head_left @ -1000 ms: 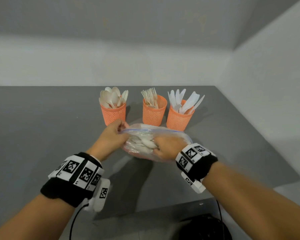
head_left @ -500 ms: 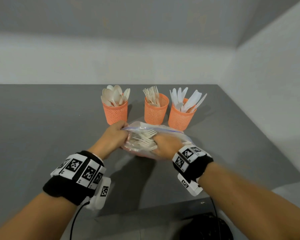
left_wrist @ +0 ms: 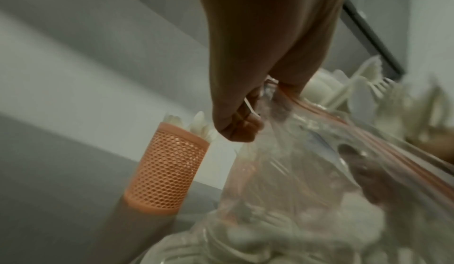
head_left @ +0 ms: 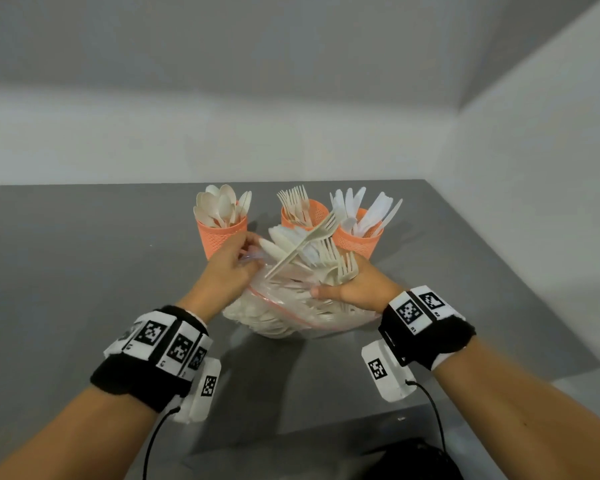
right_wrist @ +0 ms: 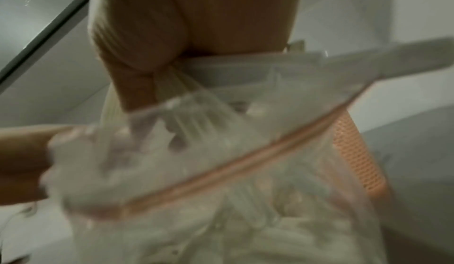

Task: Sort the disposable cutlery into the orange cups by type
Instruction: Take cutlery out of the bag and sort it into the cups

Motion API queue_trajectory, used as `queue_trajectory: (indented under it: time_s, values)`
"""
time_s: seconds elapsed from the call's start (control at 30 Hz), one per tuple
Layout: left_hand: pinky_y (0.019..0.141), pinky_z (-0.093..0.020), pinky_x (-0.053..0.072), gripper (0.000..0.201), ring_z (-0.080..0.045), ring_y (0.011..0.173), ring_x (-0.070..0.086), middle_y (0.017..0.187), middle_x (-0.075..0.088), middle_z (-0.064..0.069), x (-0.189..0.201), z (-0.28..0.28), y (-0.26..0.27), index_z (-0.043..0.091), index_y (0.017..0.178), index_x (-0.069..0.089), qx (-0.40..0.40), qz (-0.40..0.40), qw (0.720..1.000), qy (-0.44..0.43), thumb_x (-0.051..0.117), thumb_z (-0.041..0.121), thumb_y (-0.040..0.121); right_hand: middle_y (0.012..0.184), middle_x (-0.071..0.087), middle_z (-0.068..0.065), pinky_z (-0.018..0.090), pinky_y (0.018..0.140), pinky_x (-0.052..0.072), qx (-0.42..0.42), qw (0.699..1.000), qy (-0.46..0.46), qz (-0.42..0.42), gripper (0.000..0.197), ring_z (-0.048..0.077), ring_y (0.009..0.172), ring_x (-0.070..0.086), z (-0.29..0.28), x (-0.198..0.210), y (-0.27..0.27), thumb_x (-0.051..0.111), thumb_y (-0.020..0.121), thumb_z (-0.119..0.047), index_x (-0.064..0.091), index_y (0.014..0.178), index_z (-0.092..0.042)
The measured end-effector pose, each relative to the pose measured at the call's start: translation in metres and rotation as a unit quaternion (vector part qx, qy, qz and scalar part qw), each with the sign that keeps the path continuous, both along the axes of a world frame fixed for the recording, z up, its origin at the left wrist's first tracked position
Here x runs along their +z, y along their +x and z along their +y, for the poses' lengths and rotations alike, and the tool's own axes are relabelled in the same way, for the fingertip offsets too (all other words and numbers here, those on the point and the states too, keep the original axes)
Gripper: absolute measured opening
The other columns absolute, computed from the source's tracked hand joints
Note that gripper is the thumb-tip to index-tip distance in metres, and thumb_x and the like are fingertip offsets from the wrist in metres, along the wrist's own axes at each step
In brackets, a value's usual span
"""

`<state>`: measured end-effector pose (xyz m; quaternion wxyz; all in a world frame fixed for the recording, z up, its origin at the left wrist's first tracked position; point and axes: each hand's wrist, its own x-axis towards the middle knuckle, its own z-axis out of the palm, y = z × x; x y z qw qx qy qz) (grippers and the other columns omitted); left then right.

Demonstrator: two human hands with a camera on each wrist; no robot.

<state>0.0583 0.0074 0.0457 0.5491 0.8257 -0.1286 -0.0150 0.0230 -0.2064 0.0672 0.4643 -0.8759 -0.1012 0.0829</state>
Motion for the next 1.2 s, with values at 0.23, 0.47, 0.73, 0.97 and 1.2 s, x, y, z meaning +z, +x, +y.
queue_trajectory:
  time_s: [0.23,0.47,0.73,0.97,1.2]
  values:
    - [0.099,-0.030,0.032,0.053,-0.013,0.114,0.043,0.122,0.046,0.004,-0.020,-0.031,-0.027,0.017,0.136,0.038,0.004,-0.189,0.979,0.075,0.030,0.034,0.086,0.093,0.068,-0.003,0.006,0.069,0.049,-0.081,0.987,0.142,-0.003,0.023,-0.008,0.075,0.063,0.002,-0.004,0.003,0.068,0.081,-0.004,0.065,0.102,-0.011]
    - [0.090,-0.030,0.040,0.055,-0.018,0.103,0.052,0.109,0.057,0.000,-0.027,-0.062,-0.016,0.011,0.108,0.062,-0.022,-0.150,0.979,0.137,0.033,0.054,0.089,0.086,0.064,-0.006,0.009,0.070,0.050,-0.084,0.984,0.155,-0.011,0.023,-0.009,0.070,0.061,0.012,-0.012,0.006,0.061,0.084,0.001,0.062,0.100,-0.014]
    - [0.078,-0.023,0.052,0.035,-0.013,0.077,0.065,0.084,0.068,-0.008,0.025,-0.058,-0.001,0.010,0.087,0.058,0.122,-0.051,0.972,-0.196,0.035,0.033,0.100,0.068,0.065,0.010,0.042,0.089,0.052,-0.178,0.955,0.237,-0.005,0.016,0.021,0.074,0.063,0.003,0.016,0.012,0.071,0.080,-0.018,0.068,0.074,-0.003]
    - [0.064,-0.012,0.048,0.052,-0.005,0.091,0.057,0.106,0.059,0.002,0.064,-0.078,-0.009,0.014,0.124,0.041,-0.052,0.110,0.971,-0.206,0.057,0.043,0.084,0.092,0.070,0.017,0.038,0.072,0.055,-0.177,0.960,0.204,-0.072,0.029,0.026,0.081,0.067,0.023,0.044,0.037,0.070,0.078,-0.025,0.062,0.098,-0.005]
    - [0.090,-0.029,0.052,0.046,-0.012,0.109,0.063,0.118,0.066,-0.003,0.059,-0.081,0.001,0.015,0.130,0.051,0.025,0.131,0.930,-0.342,0.056,0.036,0.089,0.119,0.061,0.009,0.025,0.095,0.045,-0.039,0.992,0.015,-0.121,0.042,0.016,0.113,0.056,0.050,0.043,0.034,0.056,0.084,-0.003,0.048,0.125,-0.006]
